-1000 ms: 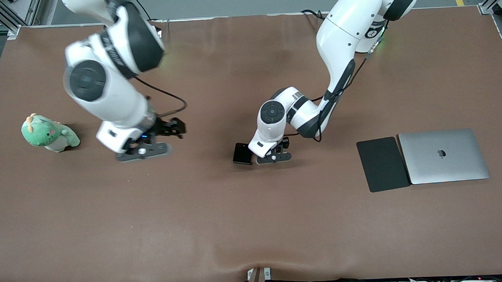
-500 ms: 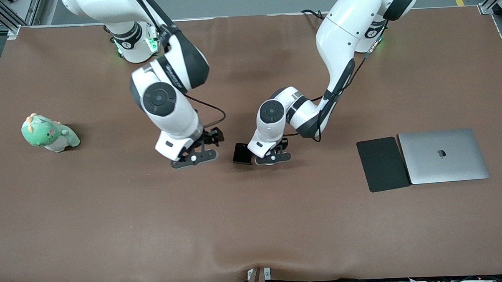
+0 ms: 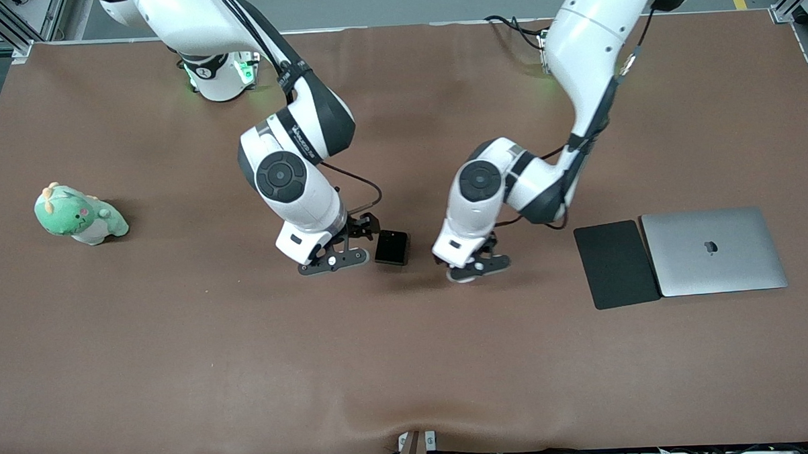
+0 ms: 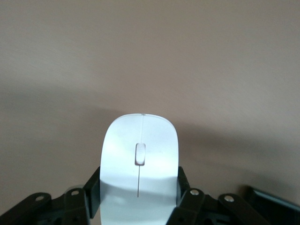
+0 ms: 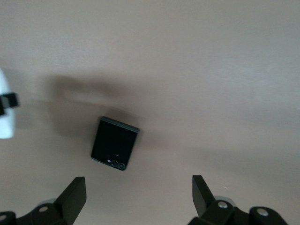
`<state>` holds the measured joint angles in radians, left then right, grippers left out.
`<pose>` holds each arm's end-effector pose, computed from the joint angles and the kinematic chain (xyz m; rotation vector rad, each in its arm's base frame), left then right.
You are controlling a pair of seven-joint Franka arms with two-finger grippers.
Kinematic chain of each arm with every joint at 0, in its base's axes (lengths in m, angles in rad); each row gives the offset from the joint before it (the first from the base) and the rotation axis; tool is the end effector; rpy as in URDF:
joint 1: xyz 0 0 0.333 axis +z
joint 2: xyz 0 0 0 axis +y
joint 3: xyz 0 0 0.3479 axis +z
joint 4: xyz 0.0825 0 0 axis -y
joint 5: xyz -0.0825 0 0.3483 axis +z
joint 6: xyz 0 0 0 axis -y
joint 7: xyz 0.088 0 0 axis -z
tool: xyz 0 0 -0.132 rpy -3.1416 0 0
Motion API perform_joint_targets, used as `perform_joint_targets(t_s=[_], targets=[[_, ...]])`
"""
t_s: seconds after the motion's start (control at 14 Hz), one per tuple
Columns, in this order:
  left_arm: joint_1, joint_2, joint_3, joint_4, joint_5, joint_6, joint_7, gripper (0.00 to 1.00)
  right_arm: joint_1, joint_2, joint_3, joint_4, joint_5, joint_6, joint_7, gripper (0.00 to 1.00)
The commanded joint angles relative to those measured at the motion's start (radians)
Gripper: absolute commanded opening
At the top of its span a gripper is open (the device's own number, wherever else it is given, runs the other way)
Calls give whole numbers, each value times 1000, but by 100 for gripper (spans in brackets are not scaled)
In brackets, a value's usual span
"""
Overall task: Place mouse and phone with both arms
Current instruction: 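Lift the mouse with the left gripper while the right gripper grasps the phone, then lower the mouse onto the mouse pad while the right gripper lifts the phone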
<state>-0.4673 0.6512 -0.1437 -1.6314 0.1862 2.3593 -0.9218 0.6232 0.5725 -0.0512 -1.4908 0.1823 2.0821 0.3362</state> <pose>0.5789 -0.3802 0.2734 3.0967 0.3372 0.1518 0.5735 0.3924 0.3595 -3.0042 -0.2355 0.0604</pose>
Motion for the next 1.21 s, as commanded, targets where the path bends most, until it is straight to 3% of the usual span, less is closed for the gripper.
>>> perform_joint_targets(t_s=[0.0, 0.43, 0.57, 0.71, 1.14], targets=[[65, -82, -2, -111, 27, 5, 29, 52, 52, 64, -10, 4, 25, 85, 26, 100], [254, -87, -2, -137, 27, 5, 207, 53, 113, 173, -12, -12, 11, 275, 125, 100], [323, -88, -5, -143, 27, 6, 288, 53, 115, 182, -15, -20, 0, 286, 119, 100], [375, -100, -5, -172, 27, 12, 366, 53, 130, 207, -15, -34, -68, 320, 127, 100], [531, -134, -17, -269, 25, 86, 624, 55, 138, 207, -13, -51, -60, 326, 273, 100]])
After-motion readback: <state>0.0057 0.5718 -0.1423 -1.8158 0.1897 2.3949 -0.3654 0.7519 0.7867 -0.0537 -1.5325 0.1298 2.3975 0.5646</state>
